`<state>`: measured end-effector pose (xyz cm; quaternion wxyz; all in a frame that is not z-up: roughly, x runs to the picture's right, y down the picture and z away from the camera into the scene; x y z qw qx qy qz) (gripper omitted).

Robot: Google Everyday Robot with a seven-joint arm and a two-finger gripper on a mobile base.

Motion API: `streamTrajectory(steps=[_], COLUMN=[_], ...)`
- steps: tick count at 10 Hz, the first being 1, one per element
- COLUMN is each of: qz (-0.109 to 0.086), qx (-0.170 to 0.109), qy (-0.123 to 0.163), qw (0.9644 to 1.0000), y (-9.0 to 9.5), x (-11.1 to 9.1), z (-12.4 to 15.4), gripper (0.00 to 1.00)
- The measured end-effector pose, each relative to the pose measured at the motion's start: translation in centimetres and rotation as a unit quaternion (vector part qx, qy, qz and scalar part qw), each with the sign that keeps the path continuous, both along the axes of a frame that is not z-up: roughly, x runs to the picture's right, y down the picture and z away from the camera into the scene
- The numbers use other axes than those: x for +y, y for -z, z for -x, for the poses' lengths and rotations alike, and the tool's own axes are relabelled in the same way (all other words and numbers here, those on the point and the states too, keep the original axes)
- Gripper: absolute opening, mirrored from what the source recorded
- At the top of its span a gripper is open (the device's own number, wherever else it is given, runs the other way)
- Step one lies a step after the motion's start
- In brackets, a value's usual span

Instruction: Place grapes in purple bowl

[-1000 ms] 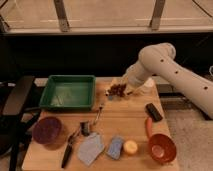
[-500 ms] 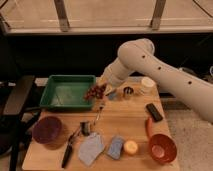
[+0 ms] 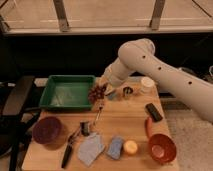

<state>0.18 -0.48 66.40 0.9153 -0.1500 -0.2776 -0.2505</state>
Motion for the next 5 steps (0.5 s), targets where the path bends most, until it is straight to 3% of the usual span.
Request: streamTrajectory(steps=[2, 4, 5], qz=[-0.004, -0.016, -0.024], qx=[-0.003, -0.022, -0.041], qy=[0.008, 0.035, 0.058], qw=[1.0, 0.999, 0.9972], y=[0.2, 1.3, 2.2], x=[0.0, 0.2, 0.6], z=[0.2, 1.5, 3.6], gripper=[0.0, 0.0, 0.0])
